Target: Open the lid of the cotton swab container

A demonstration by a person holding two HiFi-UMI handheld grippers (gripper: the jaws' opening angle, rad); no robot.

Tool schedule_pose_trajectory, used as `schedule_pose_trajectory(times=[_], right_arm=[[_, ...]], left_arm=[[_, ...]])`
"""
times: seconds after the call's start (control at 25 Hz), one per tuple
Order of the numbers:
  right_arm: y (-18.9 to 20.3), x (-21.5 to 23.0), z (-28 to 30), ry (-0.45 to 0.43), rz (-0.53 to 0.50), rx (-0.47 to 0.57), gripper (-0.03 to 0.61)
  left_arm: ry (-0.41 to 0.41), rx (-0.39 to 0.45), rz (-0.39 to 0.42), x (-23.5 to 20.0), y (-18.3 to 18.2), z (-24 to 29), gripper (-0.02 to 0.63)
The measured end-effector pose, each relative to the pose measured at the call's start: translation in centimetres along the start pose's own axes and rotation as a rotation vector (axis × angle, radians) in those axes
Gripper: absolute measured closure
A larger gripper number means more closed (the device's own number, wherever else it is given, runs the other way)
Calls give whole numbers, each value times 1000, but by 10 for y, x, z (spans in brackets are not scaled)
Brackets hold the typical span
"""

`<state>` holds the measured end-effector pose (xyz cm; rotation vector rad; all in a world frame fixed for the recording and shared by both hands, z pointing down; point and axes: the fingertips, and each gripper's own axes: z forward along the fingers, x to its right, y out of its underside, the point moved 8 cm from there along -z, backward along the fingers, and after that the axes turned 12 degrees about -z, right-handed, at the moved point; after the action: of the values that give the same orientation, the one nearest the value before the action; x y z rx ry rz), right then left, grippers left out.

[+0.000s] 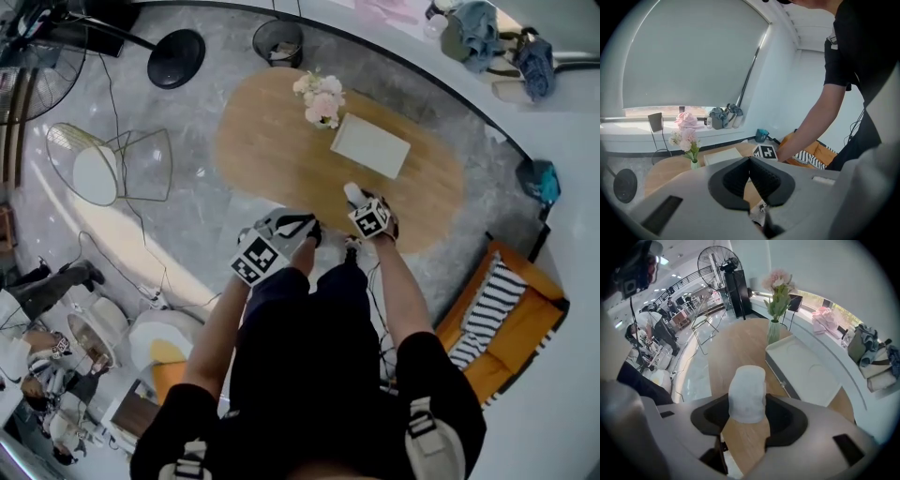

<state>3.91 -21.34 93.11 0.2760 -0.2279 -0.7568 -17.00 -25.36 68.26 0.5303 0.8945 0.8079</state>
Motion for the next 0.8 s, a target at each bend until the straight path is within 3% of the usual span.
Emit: schedule_pose_trajectory(times=[0.28,0.52,0.8], right_arm=[[7,-17,-82,14,-27,83,364],[25,-31,-148,-33,-18,161,364],[48,-47,-205,-64,-47,235,364]], left_arm=[[-1,38,7,43,-8,-1,614],[12,119,-79,94,-2,4,614],[19,114,-52,146,10,14,614]])
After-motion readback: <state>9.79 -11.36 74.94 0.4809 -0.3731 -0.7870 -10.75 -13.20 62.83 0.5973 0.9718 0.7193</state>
